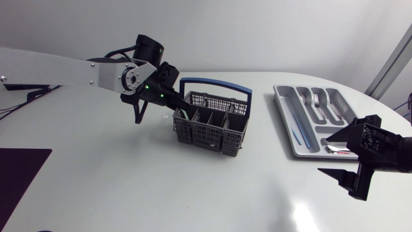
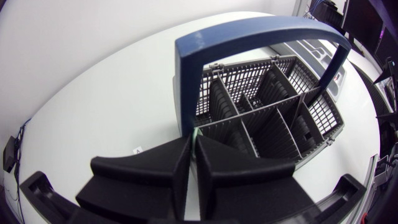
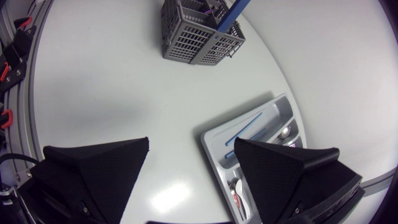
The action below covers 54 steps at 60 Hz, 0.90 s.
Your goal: Unload the cutlery basket into the drawer organizer.
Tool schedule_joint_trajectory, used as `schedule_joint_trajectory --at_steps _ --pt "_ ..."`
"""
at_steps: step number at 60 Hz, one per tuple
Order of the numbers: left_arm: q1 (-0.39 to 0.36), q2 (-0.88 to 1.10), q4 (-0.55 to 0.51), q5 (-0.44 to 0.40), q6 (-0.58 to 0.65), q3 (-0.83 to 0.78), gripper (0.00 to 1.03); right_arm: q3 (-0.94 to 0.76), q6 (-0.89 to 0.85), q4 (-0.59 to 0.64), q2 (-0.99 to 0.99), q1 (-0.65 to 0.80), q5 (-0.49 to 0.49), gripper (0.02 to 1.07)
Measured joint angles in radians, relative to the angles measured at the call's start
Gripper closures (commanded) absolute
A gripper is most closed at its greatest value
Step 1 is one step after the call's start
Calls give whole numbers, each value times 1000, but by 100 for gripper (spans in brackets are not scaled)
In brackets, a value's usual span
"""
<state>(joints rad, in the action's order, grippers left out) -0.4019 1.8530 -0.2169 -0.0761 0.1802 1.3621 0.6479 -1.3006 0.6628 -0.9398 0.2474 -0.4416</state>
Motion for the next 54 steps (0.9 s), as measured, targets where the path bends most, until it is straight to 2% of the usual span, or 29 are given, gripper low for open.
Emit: schedule_joint_trajectory --at_steps 5,10,26,34,43,54 --pt "-7 -24 31 11 0 -38 100 -6 2 0 15 -7 0 8" --pt "-34 -72 80 66 10 -100 100 -12 17 5 31 -26 0 8" --pt "-232 -289 291 338 171 -310 100 -21 90 32 99 -111 0 8" --pt "-284 -367 304 401 216 -328 100 -22 153 39 137 -158 0 8" --pt "-291 -443 303 423 222 -328 100 -22 234 39 192 -205 0 8" --pt "-295 -542 195 425 200 -311 100 -21 352 39 239 -259 0 8"
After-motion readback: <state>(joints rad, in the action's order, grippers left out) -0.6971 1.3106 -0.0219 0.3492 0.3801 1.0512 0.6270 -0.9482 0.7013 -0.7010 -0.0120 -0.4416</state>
